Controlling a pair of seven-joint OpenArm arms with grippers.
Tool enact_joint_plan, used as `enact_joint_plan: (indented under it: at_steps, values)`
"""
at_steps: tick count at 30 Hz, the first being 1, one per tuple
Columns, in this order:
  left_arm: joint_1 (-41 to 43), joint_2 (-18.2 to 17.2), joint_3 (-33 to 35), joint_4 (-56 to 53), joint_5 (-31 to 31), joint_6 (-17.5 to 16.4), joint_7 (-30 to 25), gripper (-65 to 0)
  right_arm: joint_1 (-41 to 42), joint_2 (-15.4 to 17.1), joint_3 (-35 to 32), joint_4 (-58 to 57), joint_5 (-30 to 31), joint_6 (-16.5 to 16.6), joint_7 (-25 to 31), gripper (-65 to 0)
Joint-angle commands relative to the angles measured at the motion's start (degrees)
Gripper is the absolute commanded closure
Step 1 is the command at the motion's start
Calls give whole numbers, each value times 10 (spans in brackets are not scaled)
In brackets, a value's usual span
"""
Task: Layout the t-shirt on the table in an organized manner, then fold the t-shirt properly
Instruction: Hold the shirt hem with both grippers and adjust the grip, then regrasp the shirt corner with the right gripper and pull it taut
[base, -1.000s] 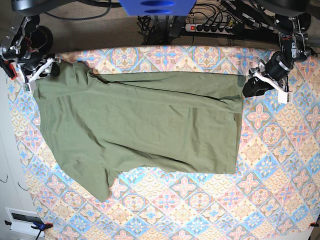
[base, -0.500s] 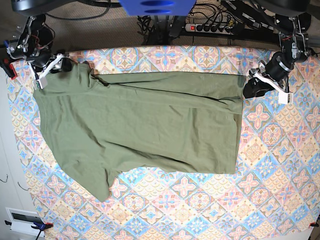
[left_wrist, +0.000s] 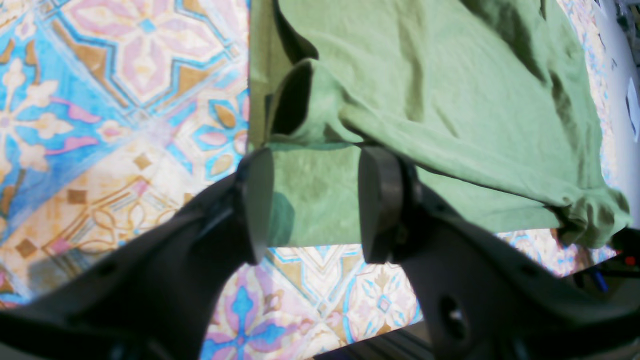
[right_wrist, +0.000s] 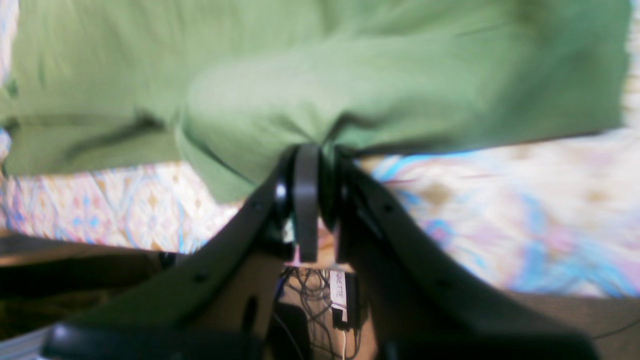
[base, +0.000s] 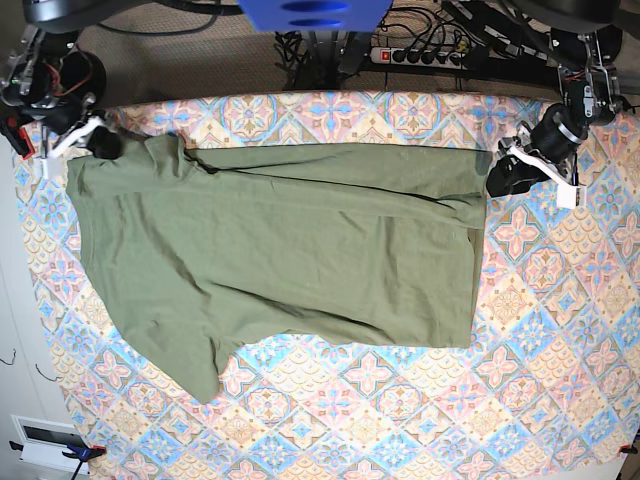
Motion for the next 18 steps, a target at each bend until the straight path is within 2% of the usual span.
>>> enact_joint_plan:
  at_steps: [1, 4, 11, 18]
  values:
    - [-1, -8, -4, 8, -9, -4, -8, -275, -1, 10, 18, 9, 11, 4, -2, -40]
    - [-2, -8, 7, 8, -7, -4, -8, -275, 12, 10, 53, 10, 15, 4, -15, -40]
    - [-2, -6, 14, 8, -6, -4, -8, -275, 131, 10, 53, 9, 40, 4, -30, -40]
    - [-2, -6, 14, 9, -7, -4, -8, -275, 243, 8, -23, -51, 18, 4, -25, -40]
